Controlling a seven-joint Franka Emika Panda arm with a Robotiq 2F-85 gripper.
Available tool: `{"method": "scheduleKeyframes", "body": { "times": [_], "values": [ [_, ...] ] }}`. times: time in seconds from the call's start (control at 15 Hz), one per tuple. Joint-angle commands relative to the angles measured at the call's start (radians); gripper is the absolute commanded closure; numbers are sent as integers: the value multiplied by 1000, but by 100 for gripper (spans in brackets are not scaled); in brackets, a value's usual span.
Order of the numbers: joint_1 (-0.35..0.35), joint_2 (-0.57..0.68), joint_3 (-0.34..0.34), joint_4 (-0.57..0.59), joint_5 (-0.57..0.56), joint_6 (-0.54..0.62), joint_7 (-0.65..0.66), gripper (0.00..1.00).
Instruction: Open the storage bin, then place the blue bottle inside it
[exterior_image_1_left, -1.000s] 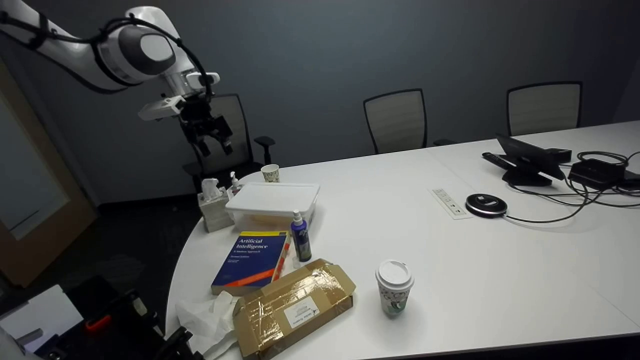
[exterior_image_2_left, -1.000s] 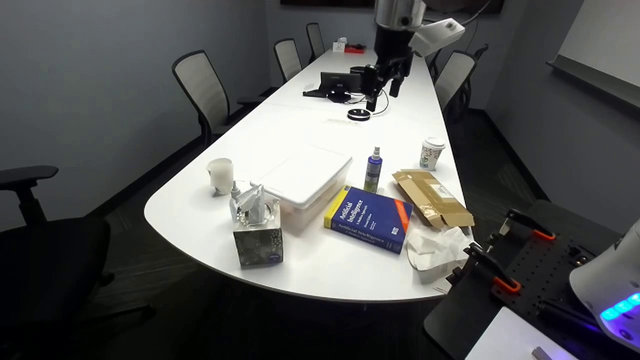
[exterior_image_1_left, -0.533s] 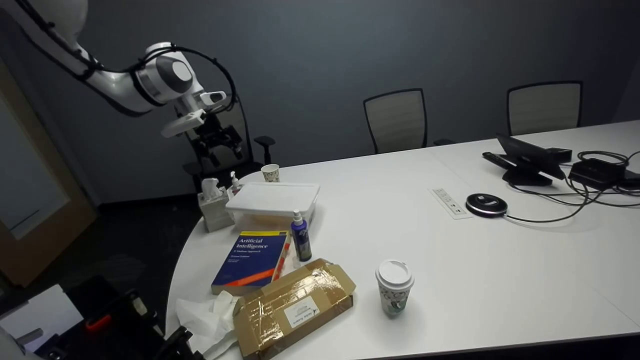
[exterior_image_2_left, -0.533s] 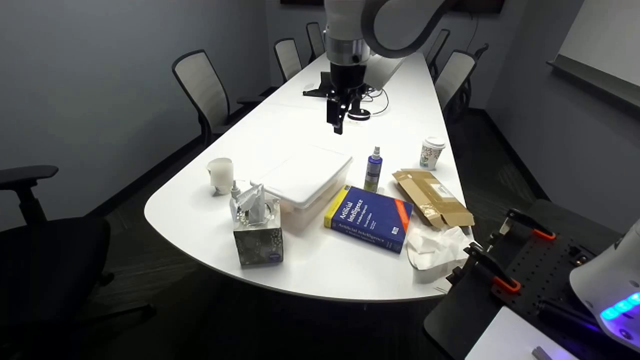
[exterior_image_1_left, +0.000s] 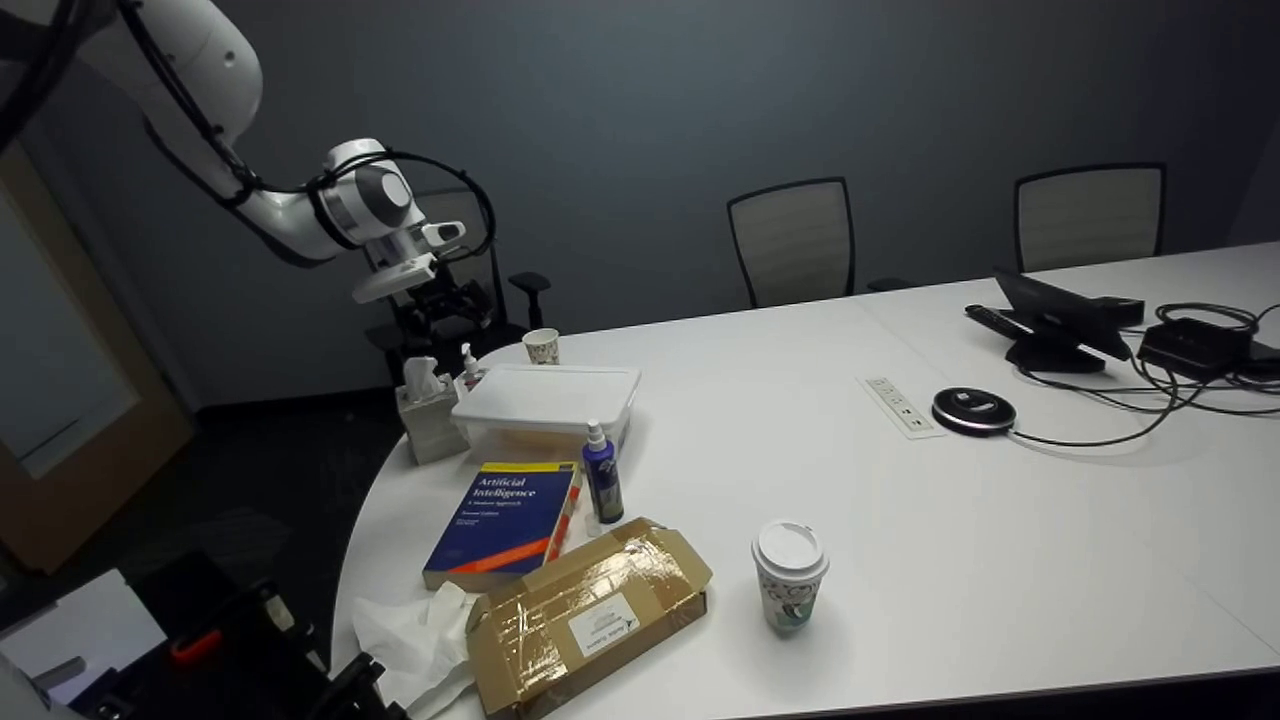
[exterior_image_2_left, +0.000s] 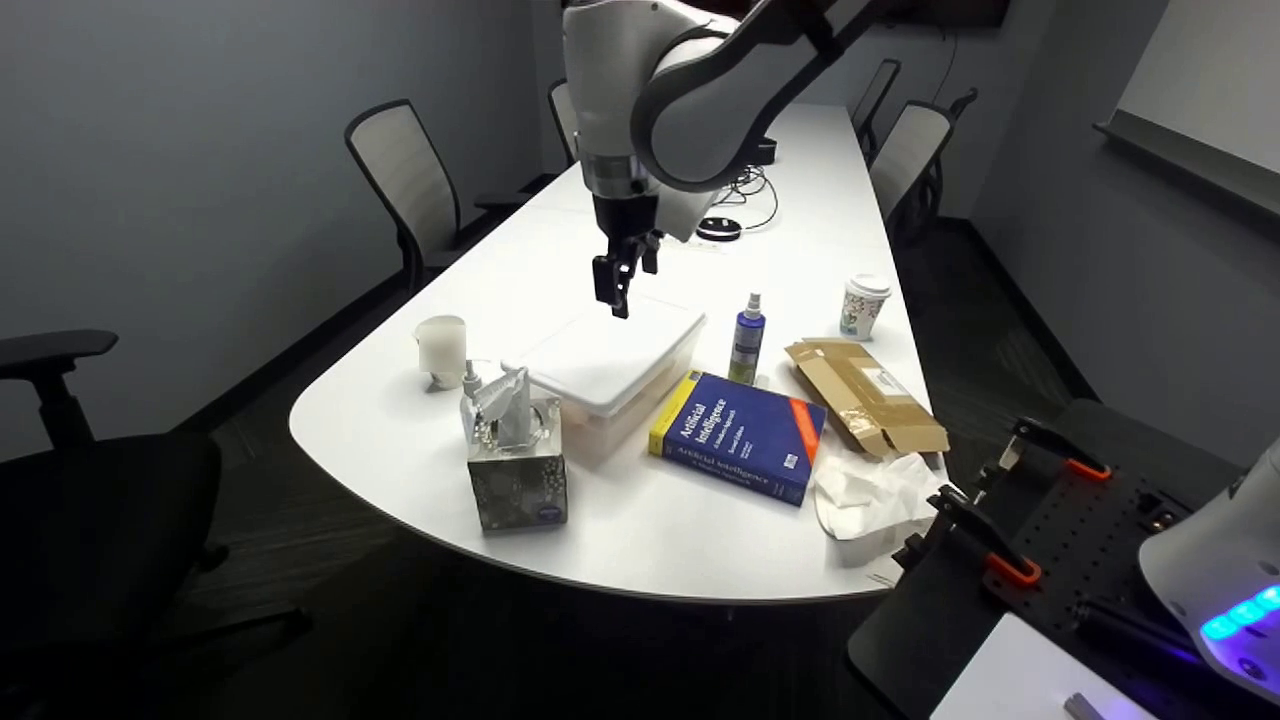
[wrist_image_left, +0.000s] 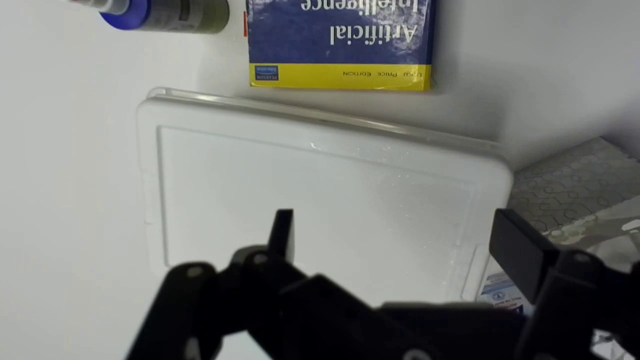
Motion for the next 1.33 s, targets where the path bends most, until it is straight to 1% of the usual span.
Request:
{"method": "scheduleKeyframes", "body": {
  "times": [0.0,0.2,0.6,0.93,1.27],
  "values": [
    [39,114,-36,120,4,5,-48,0],
    [53,197,-40,196,20,3,-81,0],
    [86,314,-38,303,72,-6,-79,0],
    [113,360,-60,328,83,-1,-64,0],
    [126,383,-67,334,85,-2,-63,0]
  ]
}}
